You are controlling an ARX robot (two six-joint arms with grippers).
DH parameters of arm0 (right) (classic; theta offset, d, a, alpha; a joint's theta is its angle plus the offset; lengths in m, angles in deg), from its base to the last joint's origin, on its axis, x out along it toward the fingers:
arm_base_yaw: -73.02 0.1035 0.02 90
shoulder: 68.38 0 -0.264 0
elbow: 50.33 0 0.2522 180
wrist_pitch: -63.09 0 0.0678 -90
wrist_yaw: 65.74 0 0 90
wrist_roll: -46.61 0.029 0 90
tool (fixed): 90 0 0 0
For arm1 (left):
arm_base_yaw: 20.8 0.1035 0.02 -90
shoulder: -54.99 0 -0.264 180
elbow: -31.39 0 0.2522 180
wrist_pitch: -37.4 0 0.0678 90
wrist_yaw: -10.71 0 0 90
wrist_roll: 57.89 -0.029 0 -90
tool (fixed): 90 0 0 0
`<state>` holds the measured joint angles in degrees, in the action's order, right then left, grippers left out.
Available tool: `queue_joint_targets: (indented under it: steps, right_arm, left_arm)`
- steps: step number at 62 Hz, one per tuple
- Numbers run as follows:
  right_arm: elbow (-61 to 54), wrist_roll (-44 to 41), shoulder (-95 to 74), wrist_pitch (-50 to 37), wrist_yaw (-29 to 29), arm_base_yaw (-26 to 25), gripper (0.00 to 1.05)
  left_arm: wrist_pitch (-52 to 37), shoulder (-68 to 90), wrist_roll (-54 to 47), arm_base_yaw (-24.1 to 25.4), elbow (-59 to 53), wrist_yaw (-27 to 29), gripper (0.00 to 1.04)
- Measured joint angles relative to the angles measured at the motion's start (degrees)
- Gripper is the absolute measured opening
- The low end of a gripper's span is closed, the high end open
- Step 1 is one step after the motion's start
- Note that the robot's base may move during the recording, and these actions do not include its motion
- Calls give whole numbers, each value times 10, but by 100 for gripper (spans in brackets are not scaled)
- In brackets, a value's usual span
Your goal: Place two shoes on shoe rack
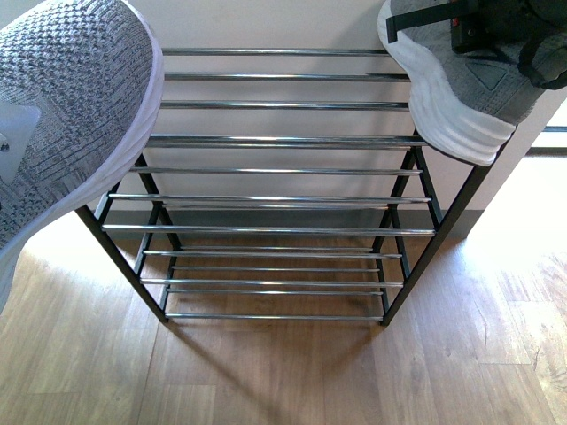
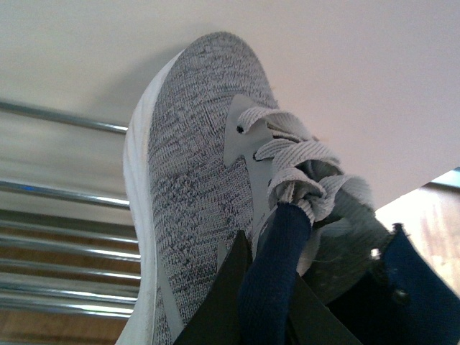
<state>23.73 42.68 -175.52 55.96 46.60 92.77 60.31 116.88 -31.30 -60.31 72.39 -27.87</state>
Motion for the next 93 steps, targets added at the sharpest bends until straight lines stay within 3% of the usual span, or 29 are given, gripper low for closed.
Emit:
queue_joint_targets:
  steps: [11,26,39,47,58,62,69,78,93]
  right_arm:
    - [9,46,-10,11,-24,1,4]
    - [17,164,-5,26,-86,-13,42]
    - [9,318,52,78,-190,-26,79]
    - [-2,370,101,103,-237,-39,97]
    - [-64,349,200,79,-194,-83,95]
    - [-123,270,247,-33,-153,-106,86]
    - [-213,141,309,-175,-148,-130,69]
    - [-304,71,348,-220,-166,-135,46]
    - [-409,47,421,-245,-179,-155,5]
  left_arm:
    - [0,0,0,0,0,0,2]
    - [0,0,0,0,0,0,2]
    - [0,0,0,0,0,0,2]
    - [0,0,0,0,0,0,2]
    - [0,0,0,0,0,0,2]
    - [0,0,0,0,0,0,2]
    - [0,0,0,0,0,0,2]
    - [0,0,0,0,0,0,2]
    - [0,0,0,0,0,0,2]
